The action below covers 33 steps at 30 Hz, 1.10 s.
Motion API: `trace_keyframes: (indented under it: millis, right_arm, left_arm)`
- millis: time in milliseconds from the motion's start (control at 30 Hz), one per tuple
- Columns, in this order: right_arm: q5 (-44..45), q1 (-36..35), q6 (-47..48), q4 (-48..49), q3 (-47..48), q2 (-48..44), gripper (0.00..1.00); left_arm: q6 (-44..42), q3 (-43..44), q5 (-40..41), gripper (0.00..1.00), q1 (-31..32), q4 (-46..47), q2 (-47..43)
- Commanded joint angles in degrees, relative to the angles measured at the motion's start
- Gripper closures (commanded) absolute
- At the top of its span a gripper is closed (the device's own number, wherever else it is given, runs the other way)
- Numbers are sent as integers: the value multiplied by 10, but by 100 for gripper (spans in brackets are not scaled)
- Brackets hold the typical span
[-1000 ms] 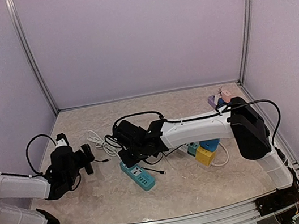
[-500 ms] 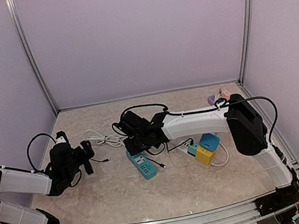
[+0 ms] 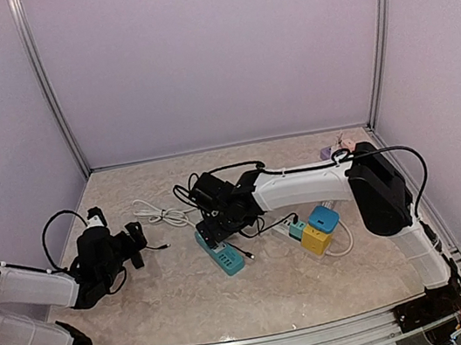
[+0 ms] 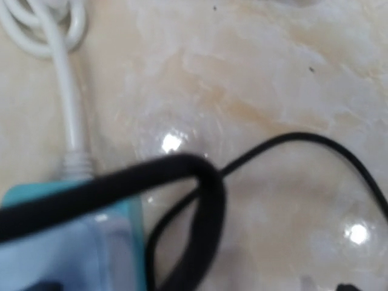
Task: Insert the plug
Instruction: Insert the plug into the socket.
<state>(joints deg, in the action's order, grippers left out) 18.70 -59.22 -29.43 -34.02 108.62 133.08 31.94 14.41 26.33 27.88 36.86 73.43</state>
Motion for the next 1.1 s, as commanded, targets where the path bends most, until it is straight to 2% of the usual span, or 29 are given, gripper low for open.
trace_keyframes:
  millis: [0, 133, 300, 500, 600, 667, 767, 867, 1067]
  right_arm:
    - [9, 0, 27, -93, -1, -28, 0]
    - [15, -7, 33, -93, -15, -72, 0]
    - [17, -16, 39, -92, -33, -117, 0]
    - [18, -23, 48, -104, -46, -154, 0]
    - [22, -29, 52, -100, -69, -174, 0]
    - [26, -31, 53, -100, -83, -185, 0]
    - [35, -32, 51, -100, -109, -206, 0]
    - [40, -32, 51, -91, -137, -227, 0]
    - [32, -32, 66, -76, -150, -236, 0]
  left_arm:
    - [23, -22, -16, 2, 9, -5, 3]
    - [39, -29, 5, 5, 35, -16, -6]
    - [58, -17, 67, 8, 85, -60, -4]
    - [81, -12, 98, 13, 86, -64, 15]
    - [73, 16, 100, 20, 86, -63, 56]
    - [66, 47, 83, 32, 86, -65, 93]
    - [77, 71, 79, 38, 87, -78, 142]
    - [100, 62, 95, 45, 88, -70, 147]
    - [85, 69, 134, 44, 89, -105, 120]
